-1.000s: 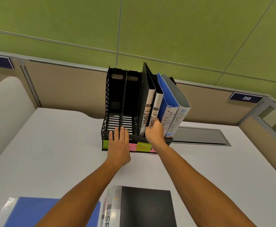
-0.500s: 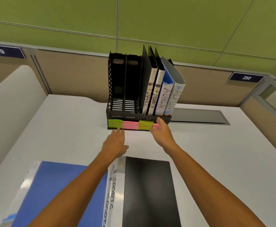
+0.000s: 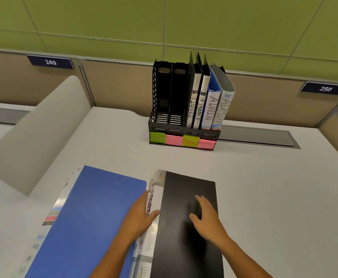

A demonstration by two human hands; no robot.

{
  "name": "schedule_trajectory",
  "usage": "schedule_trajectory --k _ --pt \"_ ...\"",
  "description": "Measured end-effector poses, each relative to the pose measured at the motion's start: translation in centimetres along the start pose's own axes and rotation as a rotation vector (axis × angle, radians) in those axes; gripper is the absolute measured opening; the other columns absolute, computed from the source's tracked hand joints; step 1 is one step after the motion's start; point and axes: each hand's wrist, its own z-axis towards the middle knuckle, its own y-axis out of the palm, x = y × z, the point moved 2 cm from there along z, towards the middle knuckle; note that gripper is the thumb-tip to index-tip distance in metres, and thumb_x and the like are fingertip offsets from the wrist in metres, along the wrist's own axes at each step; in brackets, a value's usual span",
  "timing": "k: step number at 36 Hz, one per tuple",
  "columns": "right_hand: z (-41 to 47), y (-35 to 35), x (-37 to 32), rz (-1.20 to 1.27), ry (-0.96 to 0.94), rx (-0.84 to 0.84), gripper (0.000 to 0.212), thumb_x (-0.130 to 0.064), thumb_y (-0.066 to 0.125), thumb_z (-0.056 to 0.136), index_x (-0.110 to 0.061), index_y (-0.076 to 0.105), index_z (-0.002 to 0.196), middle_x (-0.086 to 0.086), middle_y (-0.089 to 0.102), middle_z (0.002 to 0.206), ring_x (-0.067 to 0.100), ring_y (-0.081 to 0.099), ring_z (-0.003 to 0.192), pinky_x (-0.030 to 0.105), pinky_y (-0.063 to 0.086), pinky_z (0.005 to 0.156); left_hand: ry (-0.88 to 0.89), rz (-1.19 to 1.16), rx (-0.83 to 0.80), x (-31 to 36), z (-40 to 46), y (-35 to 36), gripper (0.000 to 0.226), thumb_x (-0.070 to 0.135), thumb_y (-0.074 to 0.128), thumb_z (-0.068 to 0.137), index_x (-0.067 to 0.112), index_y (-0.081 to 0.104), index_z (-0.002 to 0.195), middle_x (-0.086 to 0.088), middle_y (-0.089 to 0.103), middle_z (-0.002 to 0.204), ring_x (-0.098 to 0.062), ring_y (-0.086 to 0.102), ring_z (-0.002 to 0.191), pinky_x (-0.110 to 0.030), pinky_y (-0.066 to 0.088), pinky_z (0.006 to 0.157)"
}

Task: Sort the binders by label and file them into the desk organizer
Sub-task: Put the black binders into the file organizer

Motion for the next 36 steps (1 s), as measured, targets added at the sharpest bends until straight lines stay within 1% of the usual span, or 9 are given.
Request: schedule_trajectory --k 4,10,17,21,26,29,32,34,36 --pt "-2.4 1.2 1.5 -0.133 0.014 -0.019 0.076 -0.036 0.061 0.097 -0.028 0.018 0.159 0.000 -0.001 0.169 0.025 0.006 0.155 0.039 0.015 0.123 -0.071 -0.015 -0.005 -0.2 -3.3 1.8 0.076 0.037 0.070 0.091 0.020 0.030 0.155 0.004 0.048 0.150 -0.016 0.050 0.134 -0.029 0.042 0.109" --pt "-5.5 2.5 2.3 -0.247 0.157 -0.118 0.085 -0.047 0.058 0.095 -0.033 0.004 0.159 0.007 -0.016 0.167 0.046 -0.004 0.151 0.055 0.017 0.121 -0.212 0.049 0.044 0.4 -6.0 3.3 0.080 0.046 0.062 0.094 0.020 0.022 0.158 -0.001 0.040 0.157 -0.023 0.046 0.138 -0.035 0.040 0.113" --pt "-6.8 3.3 1.4 -0.318 0.160 -0.196 0.093 -0.058 0.058 0.091 -0.034 -0.001 0.159 0.007 -0.015 0.167 0.048 -0.013 0.150 0.060 0.005 0.121 -0.214 0.130 0.060 1.7 -7.4 3.8 0.082 0.048 0.062 0.094 0.018 0.020 0.158 -0.002 0.039 0.157 -0.022 0.044 0.139 -0.035 0.039 0.115" --pt "-6.9 3.4 1.7 -0.304 0.153 -0.194 0.096 -0.062 0.059 0.088 -0.034 0.000 0.159 0.007 -0.015 0.167 0.047 -0.014 0.150 0.060 0.003 0.121 -0.220 0.044 0.112 2.3 -8.0 3.5 0.084 0.043 0.069 0.090 0.018 0.025 0.157 -0.003 0.044 0.153 -0.023 0.045 0.137 -0.037 0.041 0.112" --pt "-7.0 3.1 1.8 -0.240 0.132 -0.157 0.096 -0.065 0.059 0.087 -0.034 0.004 0.159 0.004 -0.011 0.168 0.045 -0.010 0.151 0.060 0.006 0.121 -0.209 -0.183 0.189 3.1 -8.7 2.4 0.063 0.034 0.073 0.089 0.022 0.043 0.143 0.000 0.057 0.141 -0.012 0.058 0.112 -0.015 0.047 0.082" --pt "-7.2 2.8 2.0 -0.153 0.122 -0.133 0.092 -0.064 0.059 0.087 -0.036 0.009 0.158 0.002 -0.007 0.169 0.041 -0.007 0.153 0.060 0.007 0.122 -0.257 -0.303 0.246 3.4 -9.0 1.6 0.067 0.034 0.075 0.089 0.021 0.042 0.146 0.002 0.060 0.136 -0.006 0.061 0.093 -0.023 0.055 0.074" --pt "-7.6 2.4 2.1 -0.054 0.119 -0.127 0.089 -0.062 0.062 0.087 -0.039 0.012 0.157 -0.001 -0.006 0.169 0.035 -0.005 0.154 0.059 0.010 0.122 -0.274 -0.438 0.233 4.2 -9.5 1.0 0.044 0.035 0.078 0.085 0.031 0.055 0.123 0.010 0.067 0.119 -0.010 0.073 0.077 -0.020 0.056 0.056" --pt "-7.9 2.0 2.0 0.017 0.116 -0.128 0.088 -0.060 0.064 0.087 -0.041 0.013 0.157 -0.002 -0.004 0.169 0.032 -0.001 0.155 0.057 0.015 0.121 -0.262 -0.503 0.190 5.2 -10.0 1.0 0.032 0.036 0.079 0.084 0.027 0.065 0.111 0.007 0.075 0.107 -0.010 0.076 0.079 -0.020 0.057 0.056" --pt "-8.4 1.6 1.7 0.088 0.098 -0.120 0.084 -0.056 0.065 0.089 -0.041 0.015 0.156 -0.002 0.003 0.169 0.031 0.006 0.155 0.055 0.019 0.121 -0.246 -0.511 0.146 6.4 -10.6 1.0 0.030 0.038 0.077 0.086 0.030 0.063 0.111 0.007 0.075 0.102 -0.011 0.076 0.082 -0.022 0.059 0.060"
